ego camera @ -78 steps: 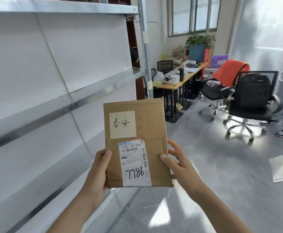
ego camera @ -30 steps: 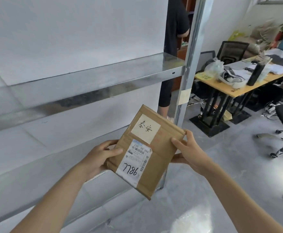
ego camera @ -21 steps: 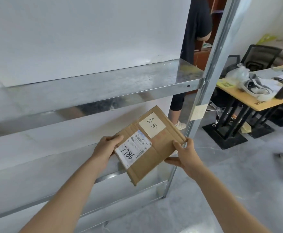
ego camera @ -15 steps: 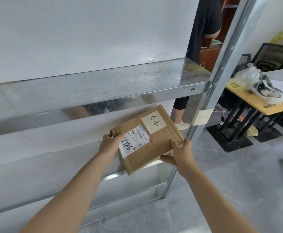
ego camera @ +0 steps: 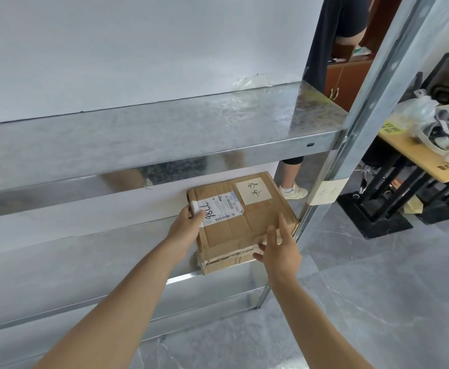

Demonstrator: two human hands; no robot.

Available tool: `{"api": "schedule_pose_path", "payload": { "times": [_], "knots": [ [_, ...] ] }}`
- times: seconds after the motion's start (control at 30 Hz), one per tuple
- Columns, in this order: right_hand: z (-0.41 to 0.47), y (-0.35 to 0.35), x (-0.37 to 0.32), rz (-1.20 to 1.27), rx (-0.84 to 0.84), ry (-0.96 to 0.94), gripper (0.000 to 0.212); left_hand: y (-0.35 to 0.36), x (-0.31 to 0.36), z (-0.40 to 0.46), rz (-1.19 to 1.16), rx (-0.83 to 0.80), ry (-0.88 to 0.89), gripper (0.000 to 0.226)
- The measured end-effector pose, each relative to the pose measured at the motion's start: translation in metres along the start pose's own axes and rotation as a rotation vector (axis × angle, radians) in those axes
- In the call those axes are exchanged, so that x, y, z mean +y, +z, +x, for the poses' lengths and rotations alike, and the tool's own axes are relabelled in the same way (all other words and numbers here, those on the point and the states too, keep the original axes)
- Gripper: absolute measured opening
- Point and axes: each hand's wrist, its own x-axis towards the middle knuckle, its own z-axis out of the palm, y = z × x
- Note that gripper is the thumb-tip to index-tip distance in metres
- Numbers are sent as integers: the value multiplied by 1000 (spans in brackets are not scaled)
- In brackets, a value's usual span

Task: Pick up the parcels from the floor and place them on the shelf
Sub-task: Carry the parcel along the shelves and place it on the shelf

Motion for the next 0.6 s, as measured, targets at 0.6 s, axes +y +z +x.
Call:
{"api": "schedule_pose_path", "payload": {
  "times": [0.6],
  "knots": [
    [-3,-24,-10,353,-143,78,53,3,-3,-24,-377,-92,-69,56]
  ]
}}
